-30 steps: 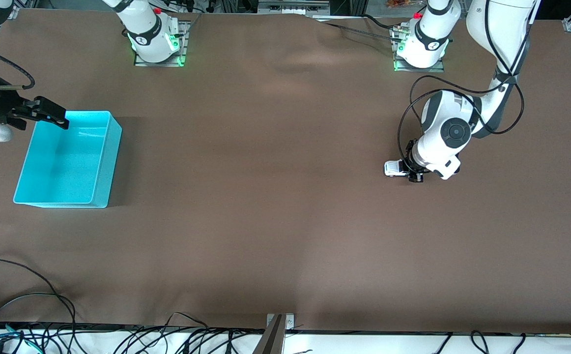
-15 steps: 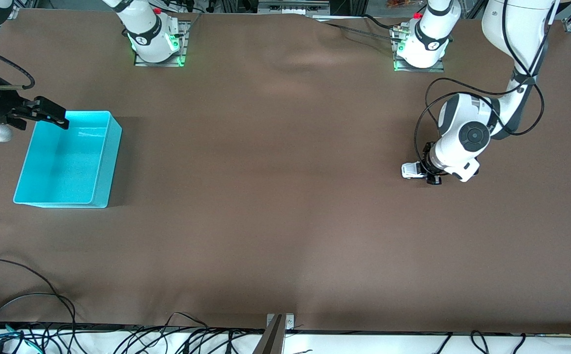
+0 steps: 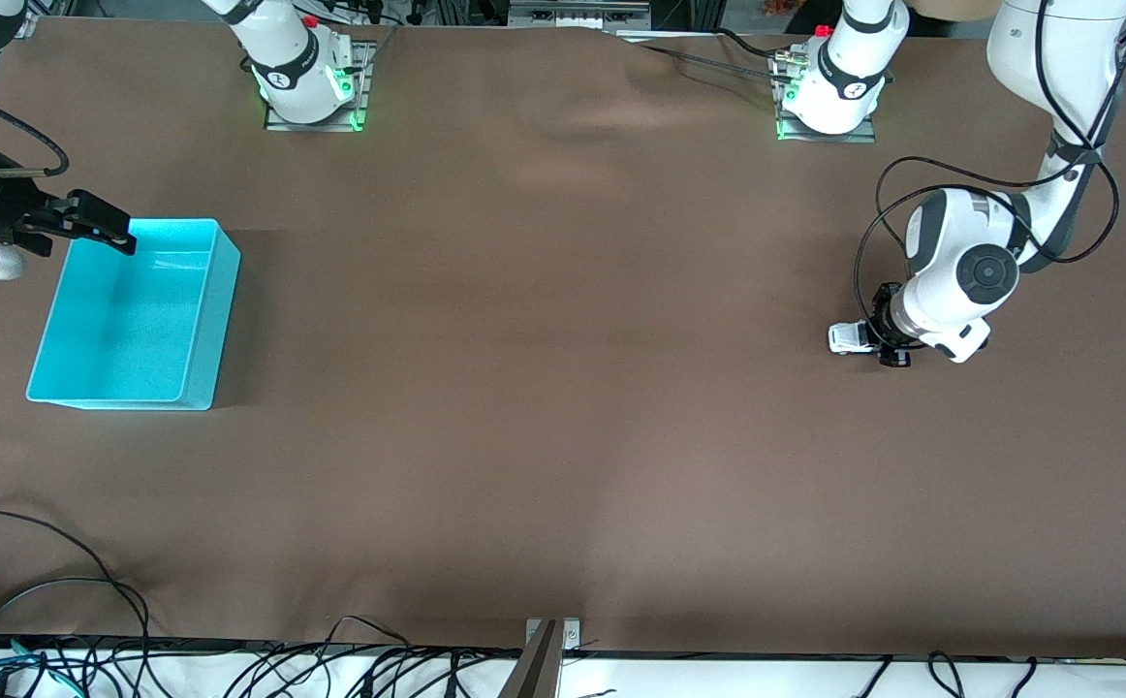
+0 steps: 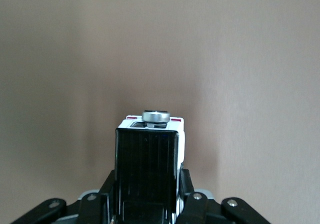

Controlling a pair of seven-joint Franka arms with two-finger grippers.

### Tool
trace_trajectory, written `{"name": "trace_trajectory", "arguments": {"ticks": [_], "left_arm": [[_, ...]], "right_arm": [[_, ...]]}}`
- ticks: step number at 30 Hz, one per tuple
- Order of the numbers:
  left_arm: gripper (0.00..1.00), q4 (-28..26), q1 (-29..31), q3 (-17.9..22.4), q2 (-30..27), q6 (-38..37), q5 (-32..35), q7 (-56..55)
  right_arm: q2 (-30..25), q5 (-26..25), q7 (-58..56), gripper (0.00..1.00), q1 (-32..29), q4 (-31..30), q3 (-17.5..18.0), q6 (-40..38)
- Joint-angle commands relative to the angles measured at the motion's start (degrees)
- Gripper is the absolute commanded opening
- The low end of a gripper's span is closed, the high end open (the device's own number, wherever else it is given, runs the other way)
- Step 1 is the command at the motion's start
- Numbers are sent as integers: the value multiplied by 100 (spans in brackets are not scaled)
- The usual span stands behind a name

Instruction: Wind and store white jeep toy

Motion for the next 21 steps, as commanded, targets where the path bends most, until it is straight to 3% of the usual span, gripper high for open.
{"name": "trace_trajectory", "arguments": {"ticks": [1,13,20,21], "left_arm": [[6,27,255,-9,280,187,220,161],[8,62,669,-9,359,187,905,178],[17,88,862,-9,403,196,1011,407],[23,97,888,-9,403,196,1011,433]], "right_arm": [[37,98,-52,100,3,143,-12,-109],[37,98,-43,100,3,143,-12,-109],[37,98,-43,100,3,143,-12,-109],[37,98,-43,100,-6,143,-12,-109]]}}
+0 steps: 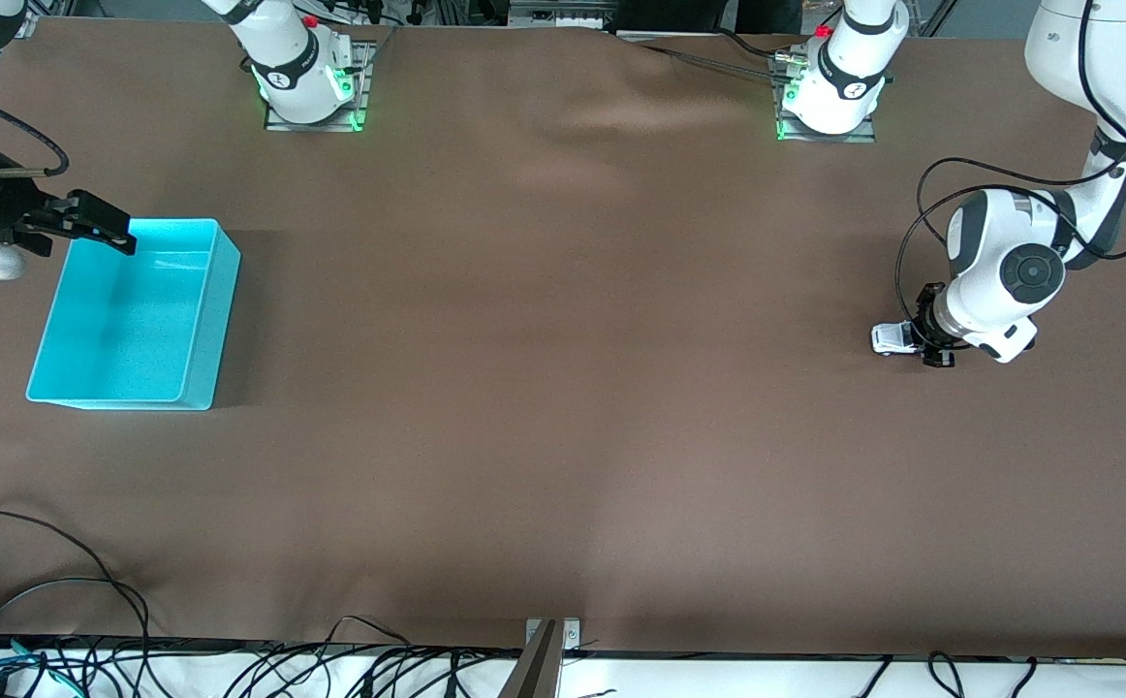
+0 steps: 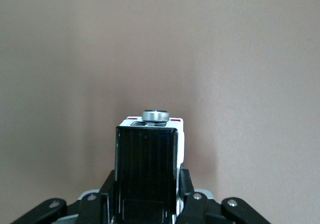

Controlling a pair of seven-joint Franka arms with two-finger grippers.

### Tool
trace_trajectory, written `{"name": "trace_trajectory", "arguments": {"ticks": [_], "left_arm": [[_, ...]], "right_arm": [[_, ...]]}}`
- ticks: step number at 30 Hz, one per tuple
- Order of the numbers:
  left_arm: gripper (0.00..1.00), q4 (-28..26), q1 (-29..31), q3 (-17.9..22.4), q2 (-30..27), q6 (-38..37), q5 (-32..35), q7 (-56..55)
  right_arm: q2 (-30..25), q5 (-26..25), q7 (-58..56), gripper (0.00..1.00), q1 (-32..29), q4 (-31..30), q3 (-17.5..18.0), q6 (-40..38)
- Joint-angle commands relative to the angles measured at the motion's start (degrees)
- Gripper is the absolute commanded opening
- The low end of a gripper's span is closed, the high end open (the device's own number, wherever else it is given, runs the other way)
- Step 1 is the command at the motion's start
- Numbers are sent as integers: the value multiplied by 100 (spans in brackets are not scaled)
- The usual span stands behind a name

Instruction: Wind and store white jeep toy

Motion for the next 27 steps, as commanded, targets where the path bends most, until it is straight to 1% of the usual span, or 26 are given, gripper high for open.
{"name": "trace_trajectory", "arguments": {"ticks": [1,2,10,14,20,27], "left_arm": [[33,76,219,-12,355,98,233,232],[99,120,280,-20,329,107,233,415],[100,410,325,-12,198,-60,225,531],[100,709,325,-20,127,-639,216,732],[100,1104,325,-38,-145,-1386,137,1040],[100,1386,290,-73,-488,-1589,128,1462]], "right_arm": [[37,98,-43,100,3,143,-12,-109],[37,98,-43,100,3,143,-12,-118],[37,98,-43,100,-6,143,-12,-109],[37,98,-52,100,-6,143,-12,-109],[37,98,-52,100,-6,143,-12,-109],[37,98,-52,100,-6,143,-12,-109]]}}
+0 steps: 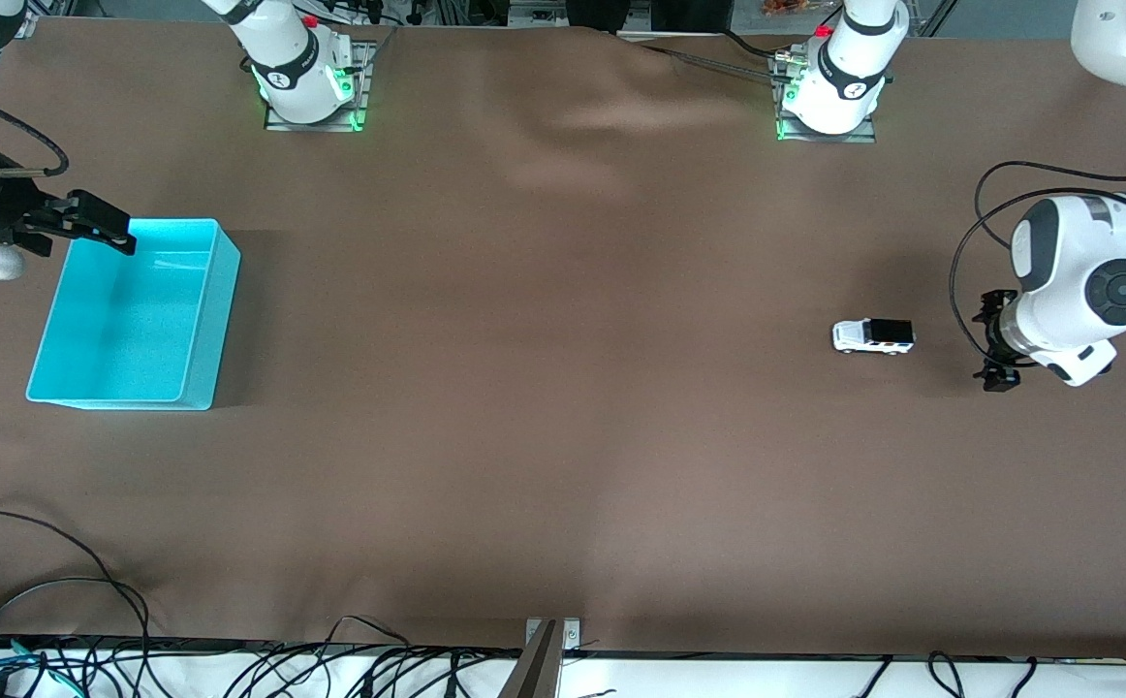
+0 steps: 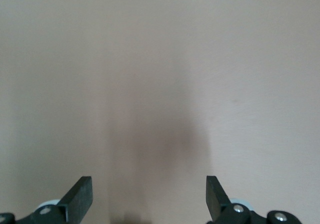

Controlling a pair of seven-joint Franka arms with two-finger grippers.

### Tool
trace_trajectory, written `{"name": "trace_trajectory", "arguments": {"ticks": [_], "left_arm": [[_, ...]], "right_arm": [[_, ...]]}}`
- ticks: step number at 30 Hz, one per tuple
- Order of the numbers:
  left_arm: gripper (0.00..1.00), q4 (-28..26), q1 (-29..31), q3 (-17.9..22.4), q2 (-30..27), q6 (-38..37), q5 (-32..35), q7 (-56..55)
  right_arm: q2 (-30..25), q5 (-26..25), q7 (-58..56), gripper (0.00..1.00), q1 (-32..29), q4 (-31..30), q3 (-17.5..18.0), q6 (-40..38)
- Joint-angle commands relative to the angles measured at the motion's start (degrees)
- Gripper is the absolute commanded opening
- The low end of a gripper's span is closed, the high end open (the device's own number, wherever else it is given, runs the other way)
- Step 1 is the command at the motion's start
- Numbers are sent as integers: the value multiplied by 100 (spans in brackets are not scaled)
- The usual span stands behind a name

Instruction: Wind and store white jeep toy

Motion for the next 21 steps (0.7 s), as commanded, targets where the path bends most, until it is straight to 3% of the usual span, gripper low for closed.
{"name": "trace_trajectory", "arguments": {"ticks": [1,12,21], "left_arm": [[100,175,4,-85,-369,-327,110,486],[100,1151,-31,-112,-395,-1153,-162,1875],[100,1801,4,-103,-448,-1549,-619,3702]], "right_arm": [[37,98,-52,100,-6,143,-11,-109],[37,98,-61,100,-6,143,-11,-109],[37,98,-70,100,-6,143,-19,-109]]}}
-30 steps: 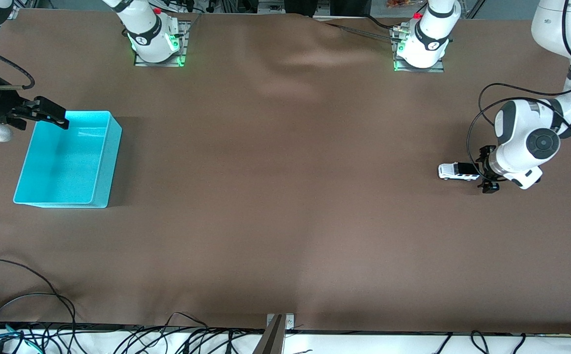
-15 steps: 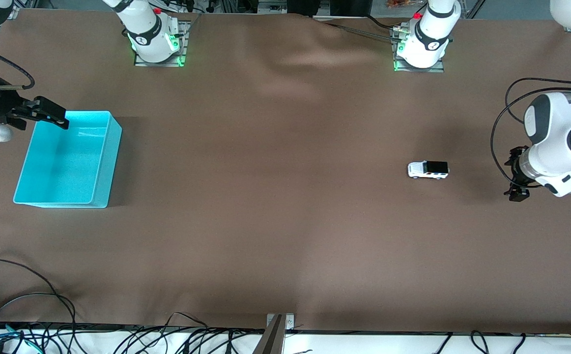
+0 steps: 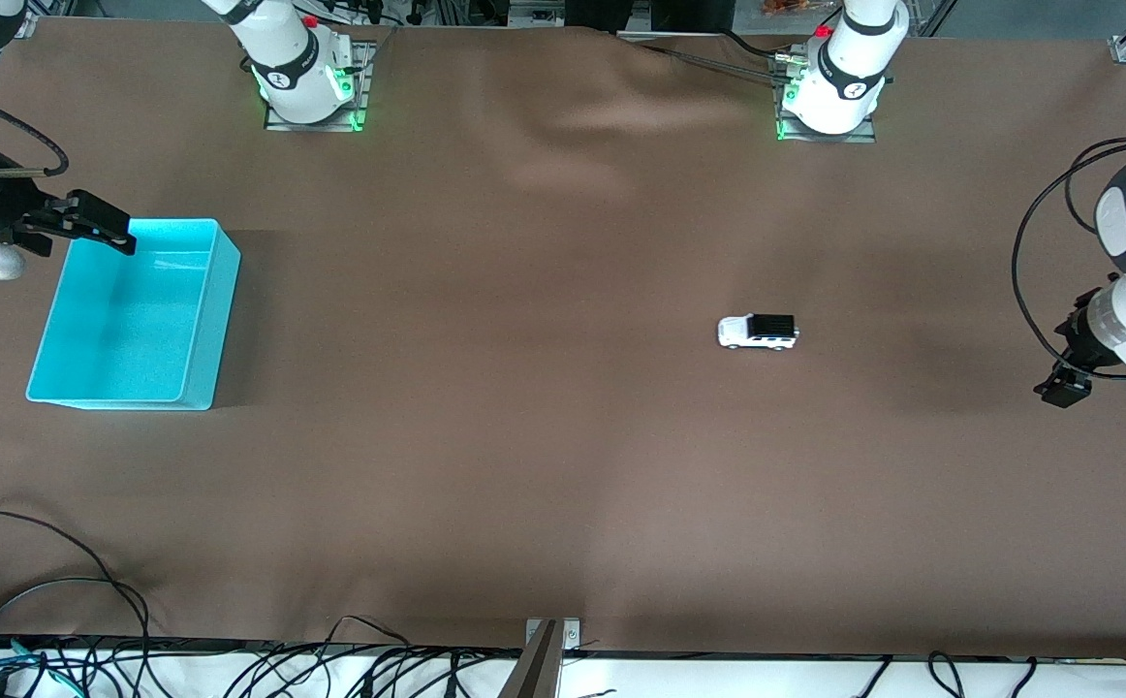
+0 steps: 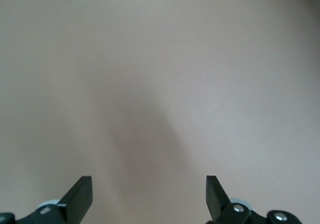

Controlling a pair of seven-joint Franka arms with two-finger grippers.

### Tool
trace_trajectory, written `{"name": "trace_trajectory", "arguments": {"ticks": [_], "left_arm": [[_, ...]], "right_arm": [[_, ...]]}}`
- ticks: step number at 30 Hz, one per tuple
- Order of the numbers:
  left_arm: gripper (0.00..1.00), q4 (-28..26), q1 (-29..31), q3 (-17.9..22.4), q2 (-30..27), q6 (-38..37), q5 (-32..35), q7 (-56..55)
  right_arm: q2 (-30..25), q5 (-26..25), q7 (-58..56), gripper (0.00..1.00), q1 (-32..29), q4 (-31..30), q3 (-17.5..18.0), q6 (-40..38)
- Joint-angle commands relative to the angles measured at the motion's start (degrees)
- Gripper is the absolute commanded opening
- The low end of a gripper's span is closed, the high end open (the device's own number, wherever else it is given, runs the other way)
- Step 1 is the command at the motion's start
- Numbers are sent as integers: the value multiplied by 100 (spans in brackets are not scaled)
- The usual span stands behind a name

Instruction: Wind and store white jeep toy

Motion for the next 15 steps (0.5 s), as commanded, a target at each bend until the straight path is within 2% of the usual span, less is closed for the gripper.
{"name": "trace_trajectory", "arguments": {"ticks": [1,7,15], "left_arm": [[100,490,37,12,-16,-400,-349,1192],[100,772,37,4,-34,-620,-393,2176],[100,1440,20,12,-7,-1358,-595,3952]], "right_arm": [[36,98,-70,100,-6,143,-19,-109],[36,98,-70,100,-6,143,-19,-109],[36,98,-70,100,-6,143,-19,-109]]}}
